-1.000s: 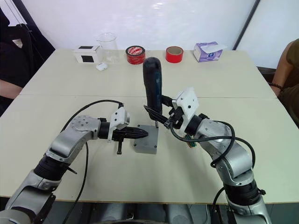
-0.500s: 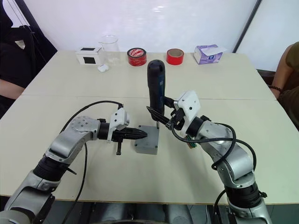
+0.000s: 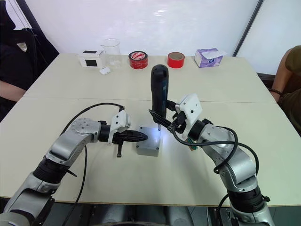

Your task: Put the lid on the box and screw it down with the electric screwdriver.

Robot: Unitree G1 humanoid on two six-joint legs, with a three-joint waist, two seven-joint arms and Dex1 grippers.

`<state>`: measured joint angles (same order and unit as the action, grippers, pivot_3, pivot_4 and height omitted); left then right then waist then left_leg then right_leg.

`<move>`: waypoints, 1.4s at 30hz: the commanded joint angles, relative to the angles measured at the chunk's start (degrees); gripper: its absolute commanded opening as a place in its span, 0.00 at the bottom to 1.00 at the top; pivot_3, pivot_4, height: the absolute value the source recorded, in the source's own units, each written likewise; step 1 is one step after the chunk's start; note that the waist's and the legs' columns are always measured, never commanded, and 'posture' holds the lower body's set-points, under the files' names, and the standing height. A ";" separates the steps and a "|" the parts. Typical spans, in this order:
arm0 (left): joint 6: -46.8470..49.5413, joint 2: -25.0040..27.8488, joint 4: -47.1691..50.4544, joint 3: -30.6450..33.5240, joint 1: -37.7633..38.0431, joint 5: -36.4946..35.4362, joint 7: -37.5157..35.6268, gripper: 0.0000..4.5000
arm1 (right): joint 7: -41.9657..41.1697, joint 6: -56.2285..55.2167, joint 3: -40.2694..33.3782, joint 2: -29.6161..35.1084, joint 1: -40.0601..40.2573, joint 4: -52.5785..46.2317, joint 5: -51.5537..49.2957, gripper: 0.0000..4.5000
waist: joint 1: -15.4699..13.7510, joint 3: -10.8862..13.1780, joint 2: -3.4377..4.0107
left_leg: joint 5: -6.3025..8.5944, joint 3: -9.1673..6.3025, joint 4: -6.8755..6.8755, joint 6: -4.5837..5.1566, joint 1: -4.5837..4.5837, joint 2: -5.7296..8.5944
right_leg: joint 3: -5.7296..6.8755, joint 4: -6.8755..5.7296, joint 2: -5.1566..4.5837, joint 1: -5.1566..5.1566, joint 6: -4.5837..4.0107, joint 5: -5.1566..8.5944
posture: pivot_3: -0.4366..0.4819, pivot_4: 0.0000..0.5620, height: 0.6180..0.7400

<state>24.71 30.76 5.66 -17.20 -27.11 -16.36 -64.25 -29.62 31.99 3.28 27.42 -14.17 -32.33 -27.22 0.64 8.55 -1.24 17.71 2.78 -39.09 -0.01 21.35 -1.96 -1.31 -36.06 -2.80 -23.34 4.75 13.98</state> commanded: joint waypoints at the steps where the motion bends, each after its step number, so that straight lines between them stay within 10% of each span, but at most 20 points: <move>1: 0.24 0.27 0.36 -0.51 0.49 0.43 -0.17 0.00 | -0.16 3.94 2.06 1.23 1.70 2.95 1.19 0.40 | 0.01 0.00 0.00 | 0.00 0.00 0.00 0.00 0.00 -0.01 | 0.00 0.00 -0.01 0.00 0.00 0.00 | 0.48 0.27 1.00; 14: -0.10 0.22 2.12 -0.28 -0.25 0.12 -0.36 0.00 | 6.09 11.36 -12.21 -0.21 -15.11 -5.64 -15.11 0.40 | -0.04 0.44 0.32 | -0.01 0.03 -0.03 0.00 0.97 0.06 | -0.04 -0.07 -0.14 -0.96 0.03 -0.04 | 0.48 0.27 1.00; 25: 2.76 2.54 8.79 4.66 -3.39 -5.73 -1.88 0.00 | 16.82 41.83 -24.97 20.88 -22.60 0.89 -36.62 0.40 | 0.05 1.05 0.50 | 0.05 0.07 -0.01 0.10 1.25 0.11 | -0.01 0.02 -0.24 -1.19 0.02 -0.03 | 0.48 0.27 1.00; 42: 8.39 6.44 14.91 12.23 -6.15 -15.96 -2.07 0.00 | 18.39 60.51 -1.09 38.14 -31.14 32.55 -31.75 0.40 | 0.16 1.29 0.56 | 0.04 0.19 -0.09 0.11 2.06 0.16 | -0.11 -0.01 -0.04 -2.05 0.25 -0.16 | 0.48 0.27 1.00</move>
<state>32.51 36.28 18.10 -7.14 -32.44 -30.71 -66.75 -11.80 92.13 2.10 64.50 -43.23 -2.11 -59.14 0.79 9.84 -0.68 17.75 2.97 -39.18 0.09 23.42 -1.80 -1.42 -36.07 -2.82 -25.40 5.01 13.82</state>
